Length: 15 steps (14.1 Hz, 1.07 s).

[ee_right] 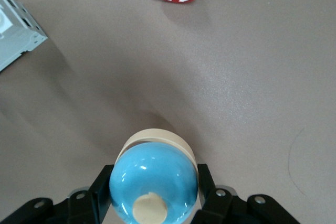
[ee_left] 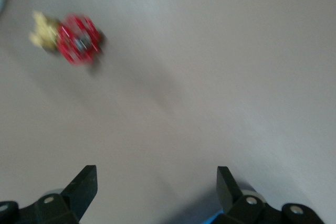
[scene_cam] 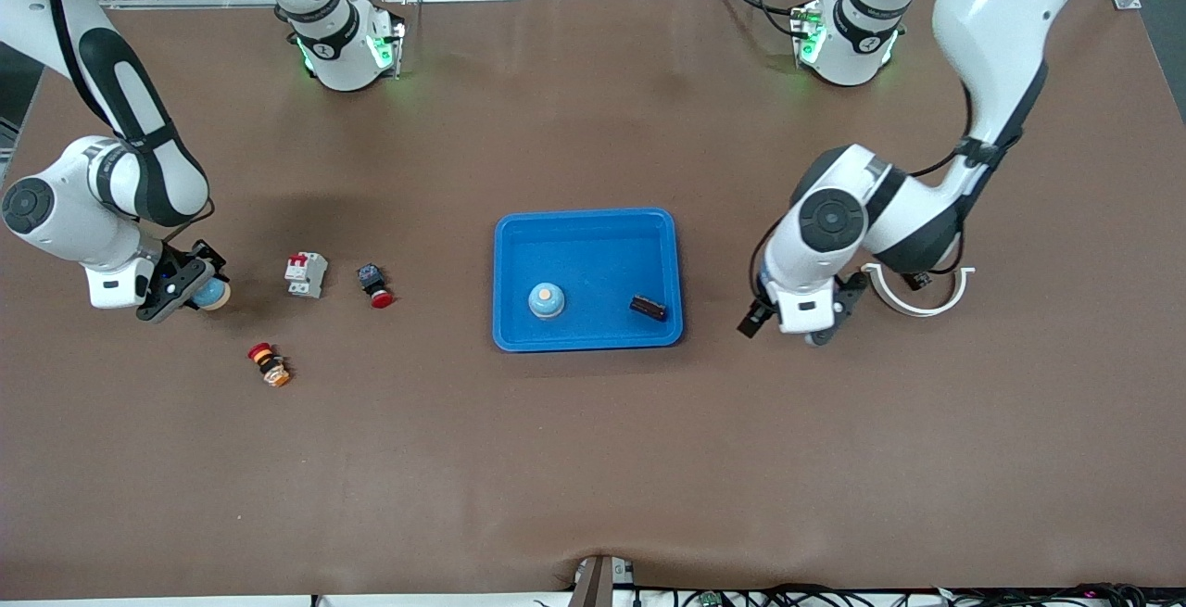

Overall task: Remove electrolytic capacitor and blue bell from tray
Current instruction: 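Grasp the second capacitor with the left gripper while the right gripper releases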

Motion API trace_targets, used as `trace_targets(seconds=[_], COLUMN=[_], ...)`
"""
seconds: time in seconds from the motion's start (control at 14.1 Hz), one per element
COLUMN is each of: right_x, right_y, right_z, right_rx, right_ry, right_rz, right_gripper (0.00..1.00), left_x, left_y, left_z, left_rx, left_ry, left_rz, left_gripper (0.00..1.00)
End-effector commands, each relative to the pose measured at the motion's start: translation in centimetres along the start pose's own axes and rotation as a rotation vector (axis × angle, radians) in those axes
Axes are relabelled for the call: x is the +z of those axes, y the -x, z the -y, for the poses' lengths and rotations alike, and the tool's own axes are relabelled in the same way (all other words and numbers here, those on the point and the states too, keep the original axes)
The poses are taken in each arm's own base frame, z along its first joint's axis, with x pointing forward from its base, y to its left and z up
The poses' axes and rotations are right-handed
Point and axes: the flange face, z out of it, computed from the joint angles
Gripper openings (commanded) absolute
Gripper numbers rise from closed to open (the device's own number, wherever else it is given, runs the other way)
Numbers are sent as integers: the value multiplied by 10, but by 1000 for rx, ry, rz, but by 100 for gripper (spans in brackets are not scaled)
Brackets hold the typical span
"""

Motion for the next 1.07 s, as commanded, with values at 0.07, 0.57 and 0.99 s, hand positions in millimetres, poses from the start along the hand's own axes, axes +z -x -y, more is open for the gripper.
trace_targets(seconds=[0.07,0.57,0.99], right_x=[9,21,18], right_y=[2,4,7], right_z=[10,12,8], right_rx=[-17,-16,2], right_ry=[17,24,29], right_rz=[-9,-14,-17], right_gripper=[42,43,100], left_x=[-8,28,72], left_y=[52,132,152], left_z=[-40,-58,-72], left_rx=[-14,-126,-242], left_ry=[39,29,67], left_rz=[39,52,19], left_gripper=[100,97,78])
